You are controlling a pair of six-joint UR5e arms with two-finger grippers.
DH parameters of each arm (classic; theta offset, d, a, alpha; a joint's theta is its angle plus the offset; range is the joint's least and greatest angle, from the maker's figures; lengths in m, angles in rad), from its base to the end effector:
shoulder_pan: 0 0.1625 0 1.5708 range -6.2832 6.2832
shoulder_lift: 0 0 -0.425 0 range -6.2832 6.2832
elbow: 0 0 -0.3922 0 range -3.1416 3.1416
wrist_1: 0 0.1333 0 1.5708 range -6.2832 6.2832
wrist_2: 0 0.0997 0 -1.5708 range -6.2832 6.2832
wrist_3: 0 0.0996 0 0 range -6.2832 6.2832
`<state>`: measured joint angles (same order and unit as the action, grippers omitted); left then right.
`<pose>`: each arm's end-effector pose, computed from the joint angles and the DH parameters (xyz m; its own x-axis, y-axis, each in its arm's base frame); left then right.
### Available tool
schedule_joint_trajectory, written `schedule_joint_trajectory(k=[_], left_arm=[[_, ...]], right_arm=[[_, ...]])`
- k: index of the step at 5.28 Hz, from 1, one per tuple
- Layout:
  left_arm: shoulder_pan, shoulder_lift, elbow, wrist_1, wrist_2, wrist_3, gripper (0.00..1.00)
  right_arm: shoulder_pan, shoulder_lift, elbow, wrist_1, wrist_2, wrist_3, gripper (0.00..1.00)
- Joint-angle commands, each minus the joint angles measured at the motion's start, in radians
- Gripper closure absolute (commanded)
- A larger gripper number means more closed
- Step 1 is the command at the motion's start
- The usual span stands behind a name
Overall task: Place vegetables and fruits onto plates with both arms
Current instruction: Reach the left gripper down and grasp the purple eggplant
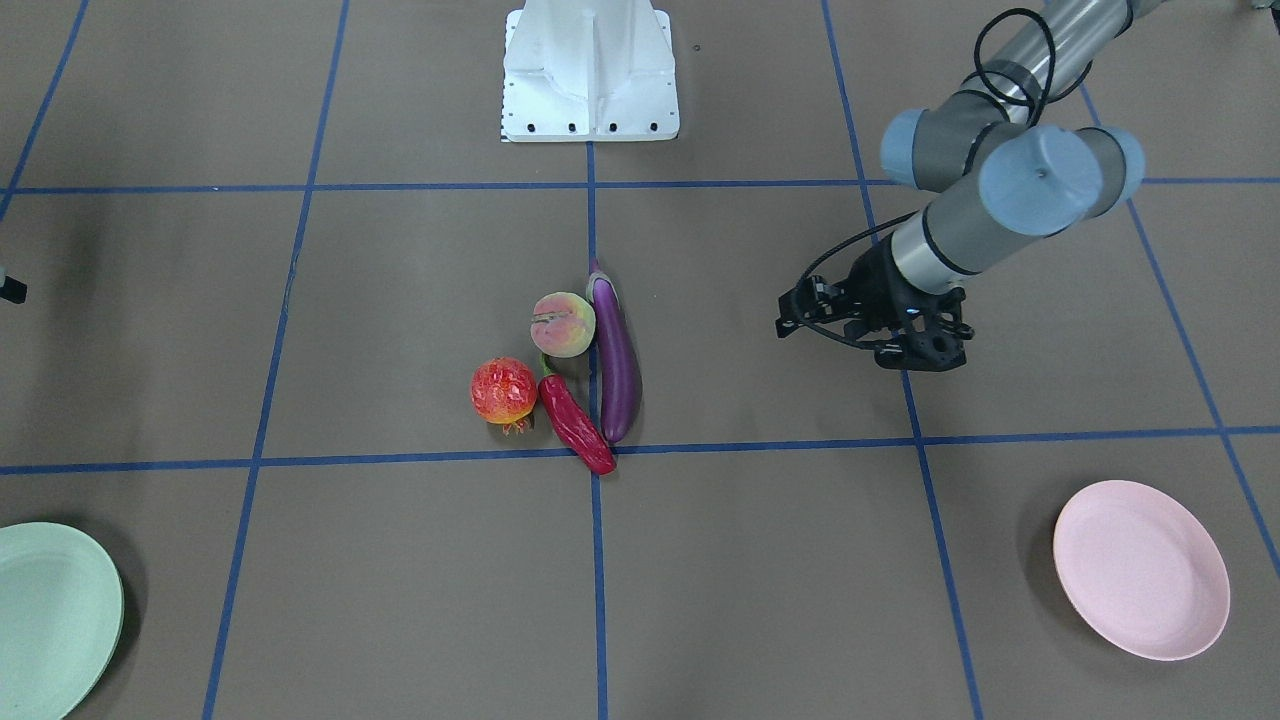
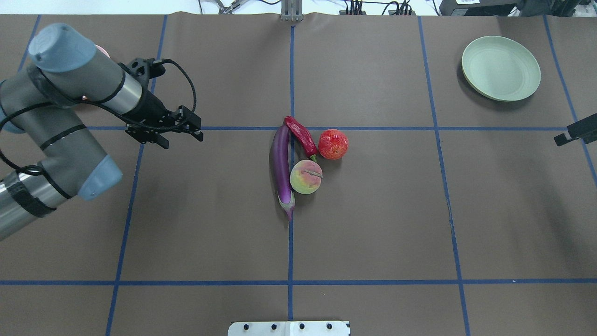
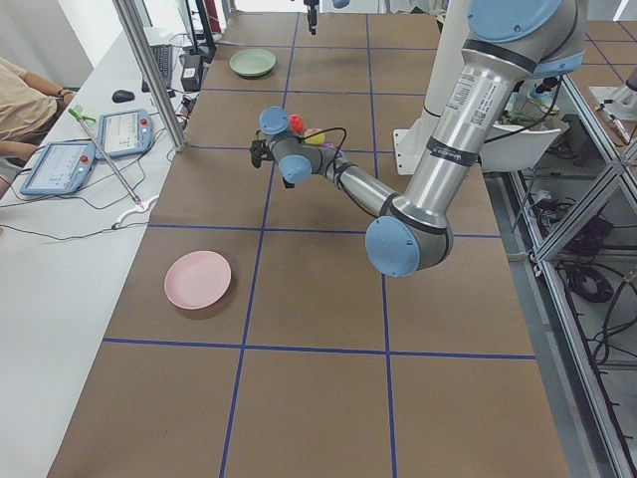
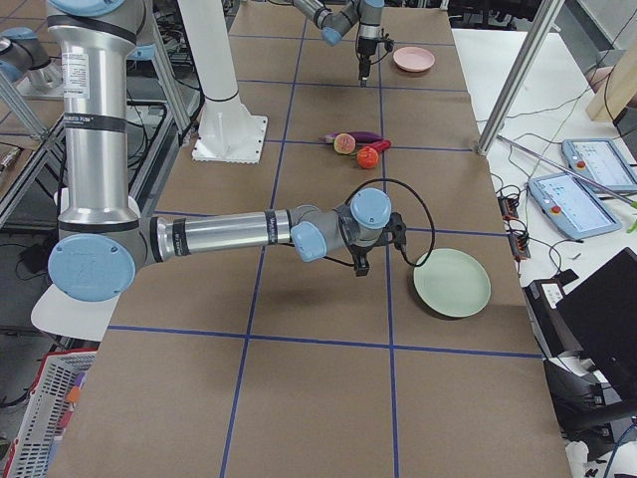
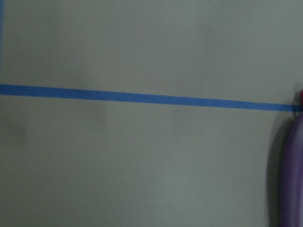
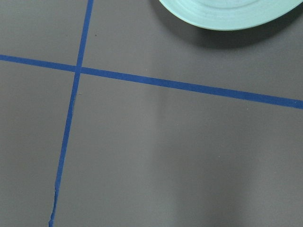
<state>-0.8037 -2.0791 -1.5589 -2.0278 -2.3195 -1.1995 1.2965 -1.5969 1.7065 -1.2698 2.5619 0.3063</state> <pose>0.4171 -0.5270 0.3079 0.4260 -0.0589 -0.9028 -0.0133 0.9974 -0.0714 -0.0851 -0.4871 0.5547 0.4914 -0.1818 0.8517 0.1051 0.9832 0.1493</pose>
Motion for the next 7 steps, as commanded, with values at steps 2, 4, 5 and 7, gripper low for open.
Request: schedule_joint_trajectory(k=[2,4,5,7], left_arm=[[0.127,-0.293,0.262,0.000,0.136,-0.078,0.00],[0.187,-0.346,0.332,-0.002,0.187,-0.077,0.02],[0.202,-0.363,0.364,-0.002,0.213,-0.077,0.10],[0.196,-0.358,0.369,0.001,0.213,-0.077,0.36]], right_arm=[[-0.025,0.014,-0.007,0.001,-0.006,0.002,0.00],[-0.034,0.028,-0.013,0.001,-0.023,0.002,0.00],[-0.040,0.031,-0.022,0.001,-0.032,0.002,0.00],[-0.042,0.044,-0.036,0.000,-0.034,0.002,0.00]])
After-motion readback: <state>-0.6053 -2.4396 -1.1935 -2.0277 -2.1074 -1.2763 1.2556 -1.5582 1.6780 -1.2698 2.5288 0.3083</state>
